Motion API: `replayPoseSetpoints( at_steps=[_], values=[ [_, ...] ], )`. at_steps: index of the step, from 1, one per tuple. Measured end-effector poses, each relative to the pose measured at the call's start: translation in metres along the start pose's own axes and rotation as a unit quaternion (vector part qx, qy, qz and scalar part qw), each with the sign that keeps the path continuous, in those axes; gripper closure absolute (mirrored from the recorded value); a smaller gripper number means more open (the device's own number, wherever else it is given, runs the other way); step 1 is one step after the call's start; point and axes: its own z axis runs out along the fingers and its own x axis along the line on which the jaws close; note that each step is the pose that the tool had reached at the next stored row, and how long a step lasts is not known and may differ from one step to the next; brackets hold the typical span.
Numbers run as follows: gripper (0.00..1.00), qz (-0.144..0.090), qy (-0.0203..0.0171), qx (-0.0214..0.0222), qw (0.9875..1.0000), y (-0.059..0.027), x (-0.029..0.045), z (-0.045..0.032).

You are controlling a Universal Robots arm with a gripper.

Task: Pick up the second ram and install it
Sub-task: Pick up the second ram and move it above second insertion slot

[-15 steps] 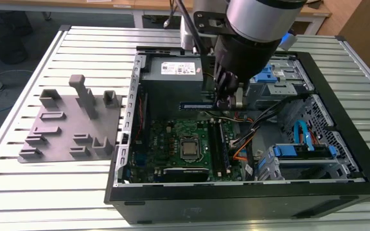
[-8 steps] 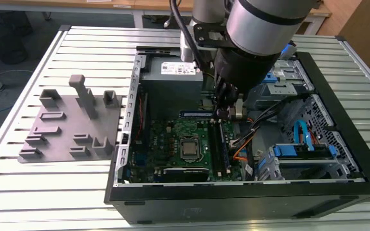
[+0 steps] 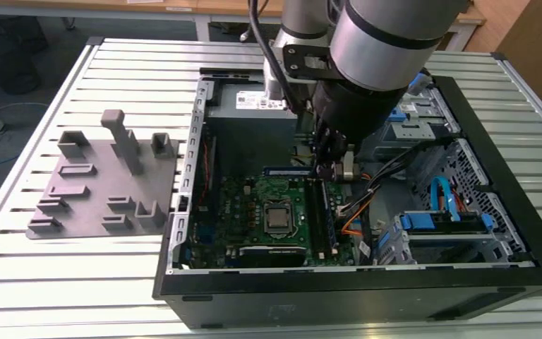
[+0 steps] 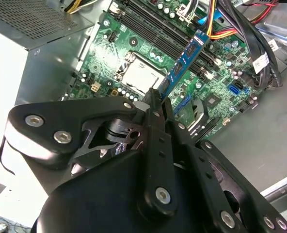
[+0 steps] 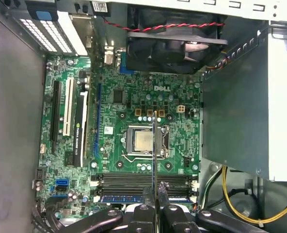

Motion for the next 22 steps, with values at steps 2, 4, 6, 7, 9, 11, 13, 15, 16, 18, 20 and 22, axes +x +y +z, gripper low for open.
replayPoseSetpoints(
  at_steps=[2, 4, 6, 7, 9, 11, 13, 15, 16, 18, 20, 22],
  values=[
    [0.86, 0.0, 0.0001, 0.0, 1.0, -0.0001, 0.0004, 0.0019],
    [0.86, 0.0, 0.0001, 0.0, 1.0, -0.0003, 0.0008, 0.0038],
    [0.86, 0.0, 0.0001, 0.0, 1.0, -0.0004, 0.0011, 0.0054],
    [0.86, 0.0, 0.0001, 0.0, 1.0, -0.0005, 0.0012, 0.0063],
    [0.86, 0.0, 0.0, 0.0, 1.0, -0.0006, 0.0015, 0.008],
    [0.86, 0.0, 0.0001, 0.0, 1.0, -0.0008, 0.0019, 0.0096],
    [0.86, 0.0, 0.0, 0.0, 1.0, -0.0009, 0.0024, 0.0112],
    [0.86, 0.0, 0.0, 0.0, 1.0, -0.001, 0.0031, 0.013],
    [0.86, 0.0, 0.0, 0.0, 1.0, -0.0011, 0.0035, 0.014],
    [0.86, 0.0, 0.0001, 0.0, 1.0, -0.0013, 0.0046, 0.0158],
    [0.86, 0.0, 0.0, 0.0, 1.0, -0.0014, 0.0069, 0.0172],
    [0.86, 0.0, 0.0001, 0.0, 1.0, -0.0014, 0.0097, 0.0189]
  ],
)
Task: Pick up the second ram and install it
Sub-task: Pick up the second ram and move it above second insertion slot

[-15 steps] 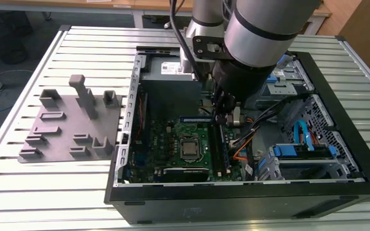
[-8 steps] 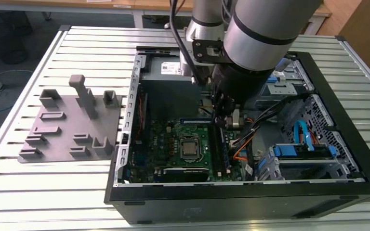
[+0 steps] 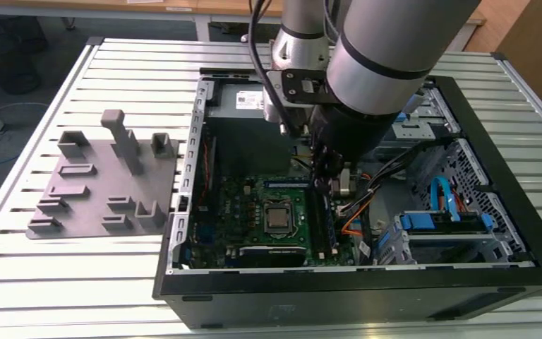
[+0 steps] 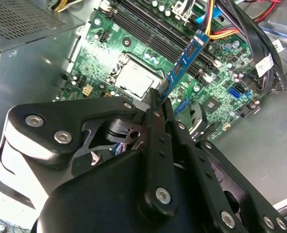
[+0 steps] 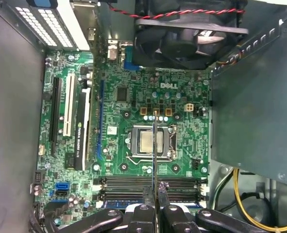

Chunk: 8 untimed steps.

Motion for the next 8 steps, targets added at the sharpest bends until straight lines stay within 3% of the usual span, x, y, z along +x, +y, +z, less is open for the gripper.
replayPoseSetpoints(
  at_steps=[5, 8],
  values=[
    [0.86, 0.0, -0.0001, 0.0001, 1.0, -0.0005, 0.002, 0.006],
    [0.86, 0.0, -0.0005, 0.0, 1.0, -0.0008, -0.002, 0.0086]
  ],
)
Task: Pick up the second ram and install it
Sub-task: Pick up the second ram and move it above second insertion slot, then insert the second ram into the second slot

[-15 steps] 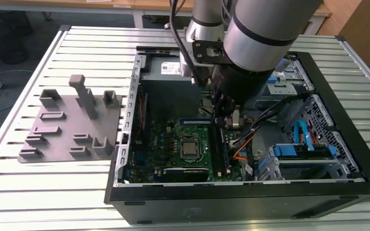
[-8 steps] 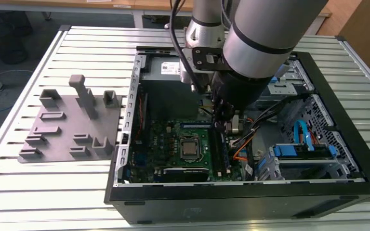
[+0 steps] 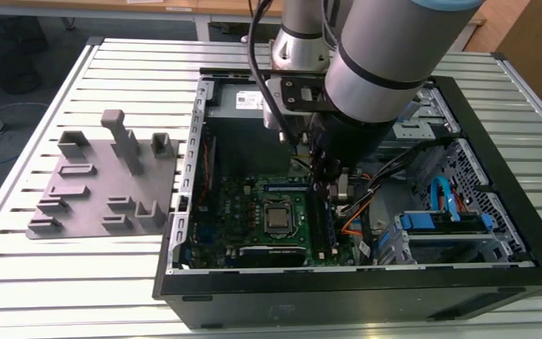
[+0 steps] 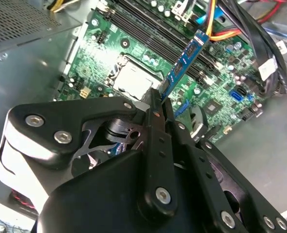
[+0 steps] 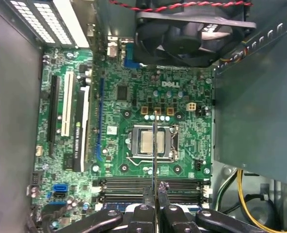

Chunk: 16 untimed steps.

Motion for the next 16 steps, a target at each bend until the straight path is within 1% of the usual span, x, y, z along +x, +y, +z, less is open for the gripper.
replayPoseSetpoints(
  at_steps=[2, 4, 16],
  values=[
    [0.86, 0.0, -0.0002, 0.0, 1.0, -0.0002, -0.0034, 0.0016],
    [0.86, 0.0, -0.0003, 0.0, 1.0, -0.0004, -0.0051, 0.003],
    [0.86, 0.0, -0.0003, 0.0, 1.0, -0.0004, -0.0051, 0.0037]
  ],
)
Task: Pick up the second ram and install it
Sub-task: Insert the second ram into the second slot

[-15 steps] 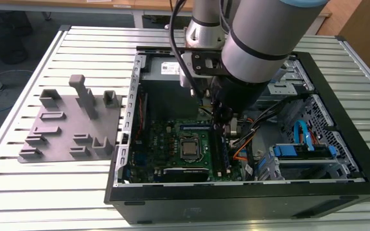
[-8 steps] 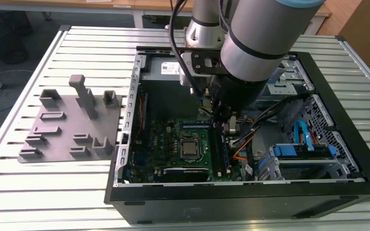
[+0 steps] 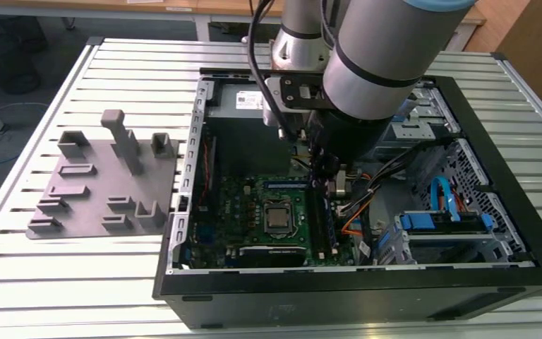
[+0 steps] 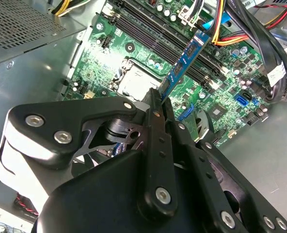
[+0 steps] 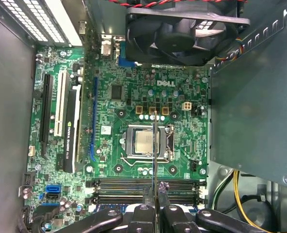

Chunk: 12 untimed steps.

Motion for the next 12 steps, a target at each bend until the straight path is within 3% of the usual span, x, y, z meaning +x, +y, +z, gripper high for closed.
replayPoseSetpoints(
  at_steps=[6, 12],
  values=[
    [0.86, 0.005, -0.0005, 0.0005, 1.0, -0.0001, 0.0, 0.0001],
    [0.86, 0.055, -0.0045, 0.0054, 0.9985, 0.0, 0.0, 0.0003]
  ],
)
